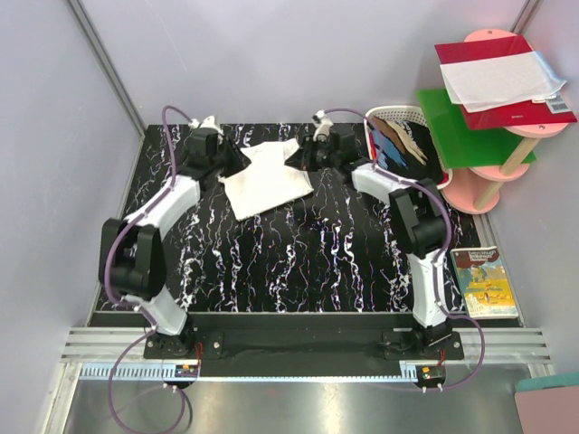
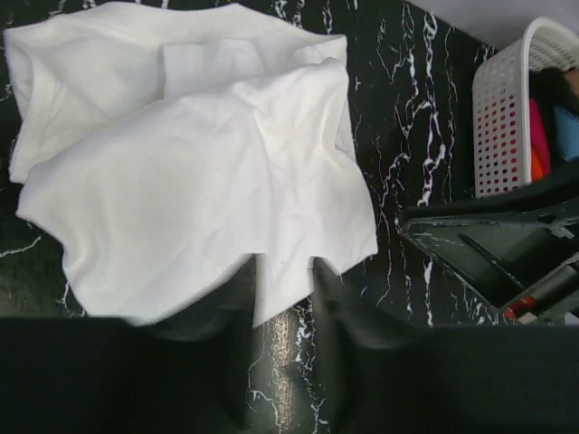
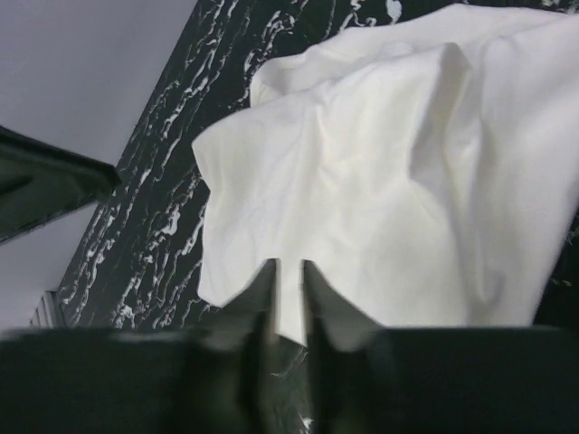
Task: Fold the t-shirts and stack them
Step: Fold the tshirt
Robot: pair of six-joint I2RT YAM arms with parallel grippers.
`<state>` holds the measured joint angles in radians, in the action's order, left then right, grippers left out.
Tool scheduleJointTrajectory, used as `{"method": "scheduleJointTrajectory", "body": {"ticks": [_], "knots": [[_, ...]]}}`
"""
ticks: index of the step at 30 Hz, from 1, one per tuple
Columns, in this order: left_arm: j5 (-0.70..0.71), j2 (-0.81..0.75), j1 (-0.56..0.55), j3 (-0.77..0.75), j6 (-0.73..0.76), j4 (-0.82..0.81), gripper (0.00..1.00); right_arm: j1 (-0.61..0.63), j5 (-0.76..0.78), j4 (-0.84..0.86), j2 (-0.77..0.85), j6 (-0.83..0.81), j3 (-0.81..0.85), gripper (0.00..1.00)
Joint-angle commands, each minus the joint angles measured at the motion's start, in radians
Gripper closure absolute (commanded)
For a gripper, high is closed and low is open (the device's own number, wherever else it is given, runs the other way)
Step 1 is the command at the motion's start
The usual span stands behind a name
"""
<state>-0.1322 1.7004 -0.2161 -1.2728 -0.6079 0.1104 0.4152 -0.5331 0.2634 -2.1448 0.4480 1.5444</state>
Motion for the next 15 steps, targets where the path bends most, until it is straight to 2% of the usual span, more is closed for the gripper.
{"method": "scheduleJointTrajectory", "body": {"ticks": [1,2,5,9,15], "knots": [[0.120,-0.071,0.011,0.113,0.037,0.001,0.31,0.025,-0.028,-0.122,-0.075,-0.041,0.157,0.57],[0.159,-0.077,0.012,0.122,0.039,0.011,0.23,0.025,-0.010,-0.119,-0.082,-0.046,0.163,0.47],[0.212,-0.071,0.015,0.118,0.049,0.067,0.07,0.027,0.054,-0.104,-0.093,-0.065,0.175,0.30],[0.247,0.000,0.021,0.060,0.046,0.123,0.08,0.027,0.076,-0.124,-0.128,-0.068,0.226,0.26],[0.289,0.100,0.023,0.006,0.017,0.121,0.16,0.027,0.085,-0.095,-0.179,-0.058,0.278,0.26]]}}
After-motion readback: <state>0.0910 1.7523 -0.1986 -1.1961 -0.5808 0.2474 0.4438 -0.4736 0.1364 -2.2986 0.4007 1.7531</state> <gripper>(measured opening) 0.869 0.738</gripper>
